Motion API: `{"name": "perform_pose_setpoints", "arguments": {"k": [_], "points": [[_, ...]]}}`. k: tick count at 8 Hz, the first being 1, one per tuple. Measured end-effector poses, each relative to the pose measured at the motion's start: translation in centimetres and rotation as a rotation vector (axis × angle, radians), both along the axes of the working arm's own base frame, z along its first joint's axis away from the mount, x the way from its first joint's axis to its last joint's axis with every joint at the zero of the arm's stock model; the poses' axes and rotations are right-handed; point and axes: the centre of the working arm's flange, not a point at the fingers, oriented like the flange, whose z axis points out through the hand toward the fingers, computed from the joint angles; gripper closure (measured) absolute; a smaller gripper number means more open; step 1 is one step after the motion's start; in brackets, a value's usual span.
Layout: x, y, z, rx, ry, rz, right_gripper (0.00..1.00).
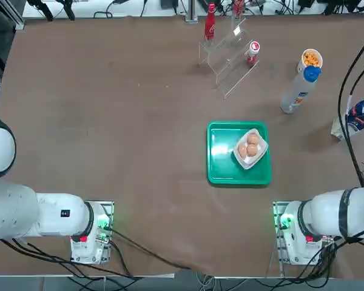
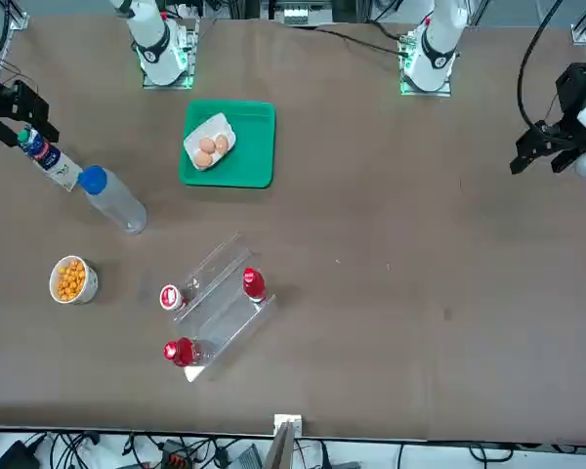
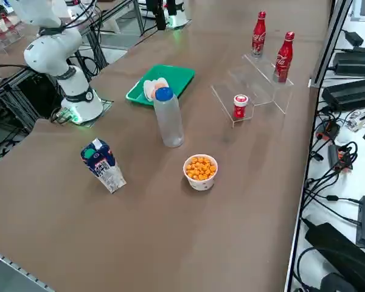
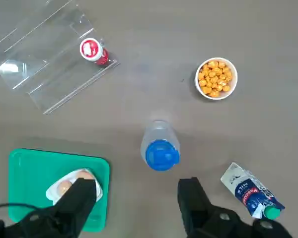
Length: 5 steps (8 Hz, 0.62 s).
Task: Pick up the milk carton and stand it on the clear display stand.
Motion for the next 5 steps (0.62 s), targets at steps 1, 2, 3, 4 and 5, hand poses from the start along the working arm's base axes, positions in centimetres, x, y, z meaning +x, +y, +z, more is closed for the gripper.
{"name": "perform_pose_setpoints", "arguments": {"k": [1, 2, 3, 4, 5], "points": [[-0.2, 0.0, -0.2, 0.0, 0.02, -0.001, 0.0], [-0.5, -0.2, -0.6, -0.004, 0.051, 0.015, 0.0], [-0.6, -0.8, -1.3, -0.012, 0.074, 0.05, 0.0], [-0.6, -1.6, -2.5, -0.023, 0.097, 0.104, 0.0], [-0.6, -3.0, -3.9, -0.03, 0.114, 0.176, 0.0]]}}
